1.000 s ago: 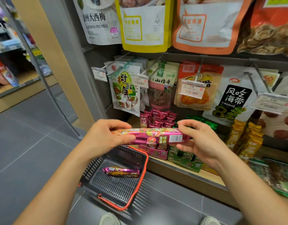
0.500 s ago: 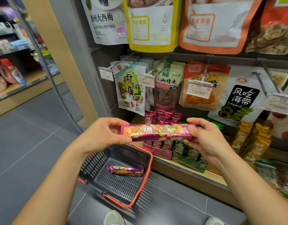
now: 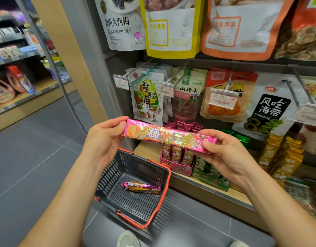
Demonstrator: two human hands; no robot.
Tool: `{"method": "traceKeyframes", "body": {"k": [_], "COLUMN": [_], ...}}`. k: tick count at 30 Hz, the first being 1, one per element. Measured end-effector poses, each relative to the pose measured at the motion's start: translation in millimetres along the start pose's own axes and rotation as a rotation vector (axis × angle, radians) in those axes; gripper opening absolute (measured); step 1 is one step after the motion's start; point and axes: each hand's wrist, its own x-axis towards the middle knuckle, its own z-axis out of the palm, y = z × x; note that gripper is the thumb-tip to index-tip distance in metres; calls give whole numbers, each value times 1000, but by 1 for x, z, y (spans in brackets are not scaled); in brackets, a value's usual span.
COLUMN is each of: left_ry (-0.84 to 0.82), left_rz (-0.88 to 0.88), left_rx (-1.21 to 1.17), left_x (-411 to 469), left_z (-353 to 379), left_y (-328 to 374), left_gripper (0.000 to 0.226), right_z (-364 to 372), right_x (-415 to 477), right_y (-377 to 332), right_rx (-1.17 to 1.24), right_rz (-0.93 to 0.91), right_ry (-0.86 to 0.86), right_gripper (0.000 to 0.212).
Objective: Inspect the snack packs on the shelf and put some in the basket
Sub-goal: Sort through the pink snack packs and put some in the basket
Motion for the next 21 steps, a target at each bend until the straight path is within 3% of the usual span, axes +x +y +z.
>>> {"method": "traceKeyframes", "body": {"k": [4,8,15,17,21], "left_ry": [127,224,174,103,-45], "left_rz": [153,324,362,305,111], "left_rx": [169,560,970,931,488], "left_x": [1,3,9,11,7], "left_z": [2,-7,-5,-7,-9], "left_y": [-1,0,-14,-14,-6], "left_gripper": [33,35,26,28,32], "right_z": [2,3,10,11,10], "right_x": [0,-3,-6,-6,-5], "right_y": [2,2,7,8,11], "right_rx": [-3,-49,-121,-96,-85], "right_rz": [4,-23,-47,-41,1], "right_ry": [-22,-67,-90,-65,2], "right_gripper": [28,31,29,27,20]}}
